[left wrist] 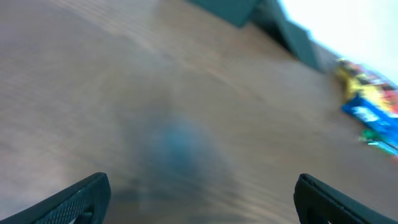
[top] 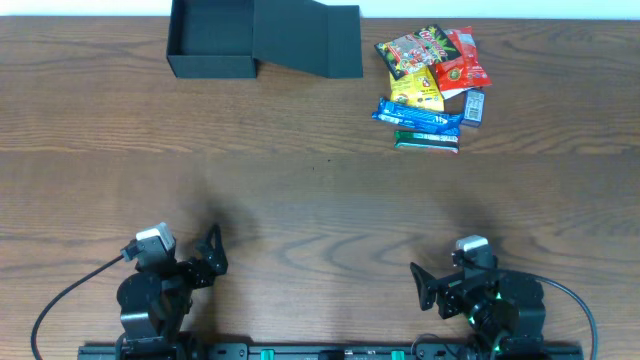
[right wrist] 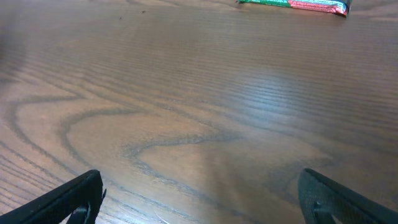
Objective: Pack container
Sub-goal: 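Raise the left gripper from rest toward the black box, then reach the left gripper to the black box's raised lid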
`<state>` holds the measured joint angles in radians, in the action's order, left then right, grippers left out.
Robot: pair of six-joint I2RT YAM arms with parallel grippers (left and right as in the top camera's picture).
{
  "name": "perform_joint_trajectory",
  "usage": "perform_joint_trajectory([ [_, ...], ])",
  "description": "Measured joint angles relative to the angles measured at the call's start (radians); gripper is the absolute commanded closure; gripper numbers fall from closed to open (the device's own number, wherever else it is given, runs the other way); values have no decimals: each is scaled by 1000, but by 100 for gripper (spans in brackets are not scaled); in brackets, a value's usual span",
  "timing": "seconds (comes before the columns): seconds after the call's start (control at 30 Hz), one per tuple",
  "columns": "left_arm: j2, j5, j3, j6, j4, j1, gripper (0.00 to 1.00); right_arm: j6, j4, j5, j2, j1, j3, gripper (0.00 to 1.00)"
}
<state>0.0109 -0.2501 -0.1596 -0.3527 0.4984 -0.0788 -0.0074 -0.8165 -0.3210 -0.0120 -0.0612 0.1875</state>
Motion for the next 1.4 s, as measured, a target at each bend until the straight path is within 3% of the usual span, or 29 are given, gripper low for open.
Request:
perform_joint_trajectory([
  [0.33,42,-120,6,-18,-337,0,5,0,0,0,0,0,0,1],
  [0.57,411,-128,-87,57,-421,0,5,0,-1,0,0,0,0,1],
  [0.87,1064,-109,-579,247,-386,0,5,0,1,0,1,0,0,1],
  [1.1,1471,-90,-970,305,-348,0,0,0,2,0,1,0,0,1],
  [1.4,1963,-37,-1589,412,-83,9,2,0,1,0,1,0,0,1],
])
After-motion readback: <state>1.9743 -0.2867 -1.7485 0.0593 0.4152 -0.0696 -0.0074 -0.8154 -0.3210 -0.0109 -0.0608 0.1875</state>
